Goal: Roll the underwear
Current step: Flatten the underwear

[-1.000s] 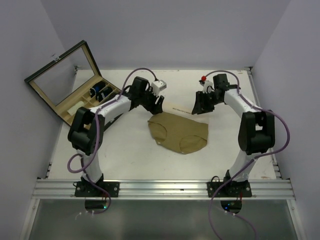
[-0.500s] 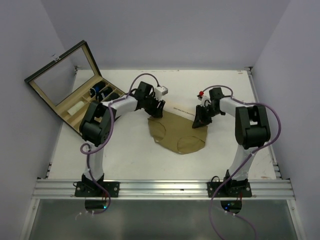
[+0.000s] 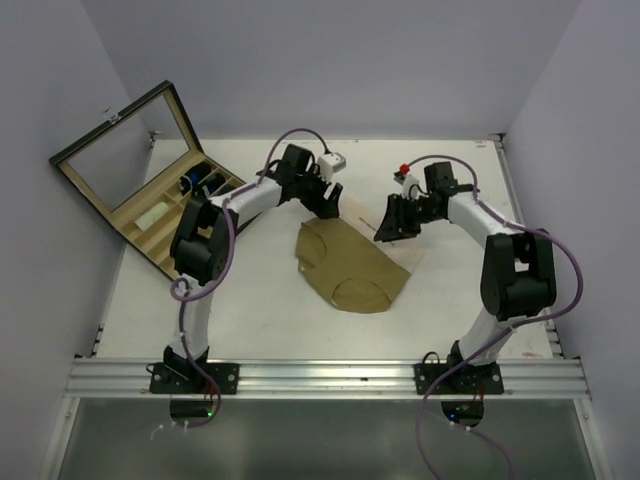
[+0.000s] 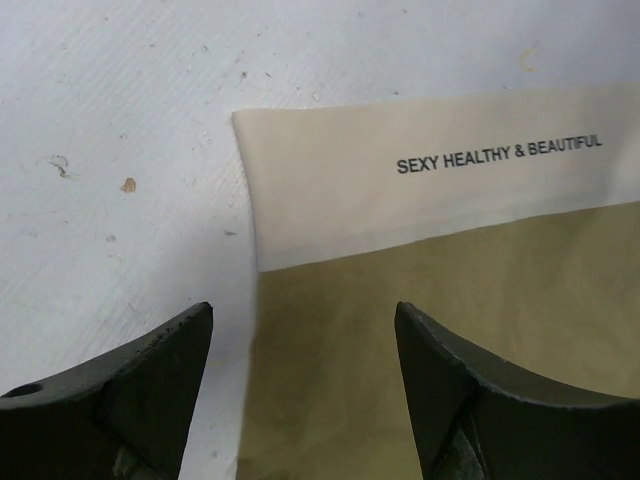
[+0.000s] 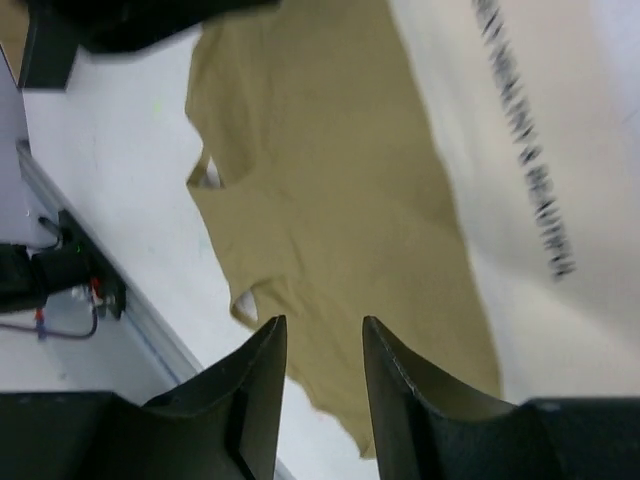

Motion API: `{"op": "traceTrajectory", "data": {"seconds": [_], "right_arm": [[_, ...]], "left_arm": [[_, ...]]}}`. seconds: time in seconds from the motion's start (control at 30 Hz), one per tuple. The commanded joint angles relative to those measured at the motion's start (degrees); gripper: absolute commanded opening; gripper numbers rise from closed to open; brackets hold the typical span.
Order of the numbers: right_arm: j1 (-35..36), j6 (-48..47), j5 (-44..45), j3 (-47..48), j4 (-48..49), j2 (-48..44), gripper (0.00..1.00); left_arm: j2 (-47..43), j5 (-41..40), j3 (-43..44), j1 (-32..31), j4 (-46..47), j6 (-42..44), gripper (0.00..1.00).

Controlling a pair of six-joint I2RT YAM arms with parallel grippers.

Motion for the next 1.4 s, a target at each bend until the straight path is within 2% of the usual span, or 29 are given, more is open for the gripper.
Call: {"op": "traceTrajectory", "data": {"seconds": [0.0,0.03,0.13,0.23,0.43,0.57,0.7,0.83,0.9,0.93,0.97,1.03,1.1,1.2,1.37], "right_arm": [[-3.0,-4.4,-0.2,8.3,-3.6,0.6,0.40],[-3.0,-10.0,1.6,9.4,-5.5,1.9,0.38],[-3.1,-17.0,5.2,11.3,-9.6,6.1,0.30],[-3.6,-20.2,7.4,10.6,-10.6,8.2,0.25],[-3.7,-19.5,11.3,6.9,-11.1,9.7,0.19],[-3.7,-16.3,11.2,3.1,-10.4,10.9,0.17],[-3.6,-13.2,8.5,-0.4,-10.8,13.2,0.13],[-2.9,-11.5,3.7,-1.4,-12.1,15.5,0.13],[-1.1,-11.7,0.3,-2.6,-12.6,14.6,0.18],[-0.3,-12.2,-1.8,-2.9,-12.8,13.9,0.26],[0.4,-12.7,-7.3,-3.4,-13.8,11.6,0.30],[2.8,-12.9,-10.7,-3.3,-14.2,8.5,0.37],[3.0,-12.2,-12.4,-1.4,-13.3,3.3,0.38],[2.5,-9.0,-9.7,3.2,-10.1,-0.4,0.38],[1.8,-9.7,-3.5,14.0,-9.0,5.7,0.34]], "left_arm": [[-12.2,1.4,-1.9,0.4,0.6,1.0,0.77],[-13.3,4.4,-2.3,0.4,-1.5,1.0,0.77],[-17.0,10.9,-6.7,0.1,-9.0,1.6,0.74],[-19.3,15.6,-13.9,-0.4,-13.8,2.2,0.71],[-21.5,16.9,-29.1,-1.5,-9.5,-0.9,0.68],[-20.0,14.3,-31.6,-1.5,-7.3,-2.6,0.67],[-16.7,9.9,-27.5,-1.4,-8.9,-2.0,0.67],[-11.5,5.2,-18.0,-0.7,-12.4,2.3,0.68],[-6.0,3.2,-12.6,-0.7,-16.0,4.4,0.68],[-4.2,3.1,-7.7,-0.4,-18.5,6.3,0.68],[-1.7,3.3,-5.4,-0.2,-19.4,7.5,0.68],[-0.5,3.1,-0.3,-0.1,-21.4,11.0,0.70],[-1.2,2.7,1.8,0.0,-22.1,13.0,0.72],[-5.7,1.8,1.4,0.2,-22.0,15.4,0.76],[-16.0,1.0,-4.9,0.8,-16.5,13.9,0.80]]}}
